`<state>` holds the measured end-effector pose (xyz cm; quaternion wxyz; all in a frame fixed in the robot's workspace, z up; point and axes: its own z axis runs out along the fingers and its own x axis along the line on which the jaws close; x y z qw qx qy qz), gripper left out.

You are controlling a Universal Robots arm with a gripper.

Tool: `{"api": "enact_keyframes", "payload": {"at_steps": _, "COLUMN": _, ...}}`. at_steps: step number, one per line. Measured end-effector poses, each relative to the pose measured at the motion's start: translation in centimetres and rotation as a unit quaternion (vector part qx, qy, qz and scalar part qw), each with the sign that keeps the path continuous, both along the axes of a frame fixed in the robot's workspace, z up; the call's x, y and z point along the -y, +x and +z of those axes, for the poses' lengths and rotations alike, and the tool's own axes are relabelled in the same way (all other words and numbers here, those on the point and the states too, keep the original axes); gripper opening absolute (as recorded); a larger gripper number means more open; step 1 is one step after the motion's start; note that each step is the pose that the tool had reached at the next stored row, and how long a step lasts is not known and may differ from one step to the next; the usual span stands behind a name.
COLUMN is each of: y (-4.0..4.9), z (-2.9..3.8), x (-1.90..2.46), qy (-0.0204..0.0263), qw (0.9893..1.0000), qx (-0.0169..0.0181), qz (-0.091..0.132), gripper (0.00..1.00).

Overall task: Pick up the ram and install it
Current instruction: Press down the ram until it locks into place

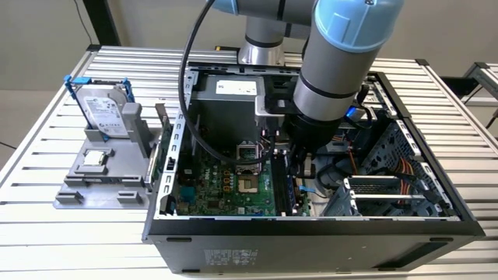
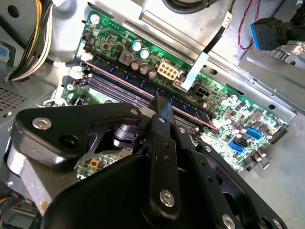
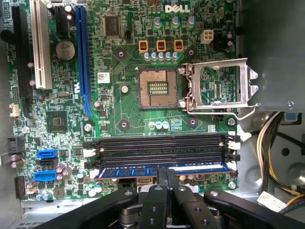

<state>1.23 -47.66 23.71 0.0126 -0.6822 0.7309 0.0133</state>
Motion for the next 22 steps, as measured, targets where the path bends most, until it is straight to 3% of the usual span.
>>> {"api": "enact_keyframes", "payload": {"at_steps": 11, "y": 0.00, "z": 0.74, "x": 0.00, "qy": -0.0002, "qw": 1.0000, "qx": 0.0000, "qz": 0.000, "gripper": 0.00}}
{"api": "enact_keyframes", "payload": {"at_steps": 22, "y": 0.00, "z": 2.35, "x": 0.00, "qy": -0.0004, "qw": 1.0000, "qx": 0.0000, "qz": 0.000, "gripper": 0.00}}
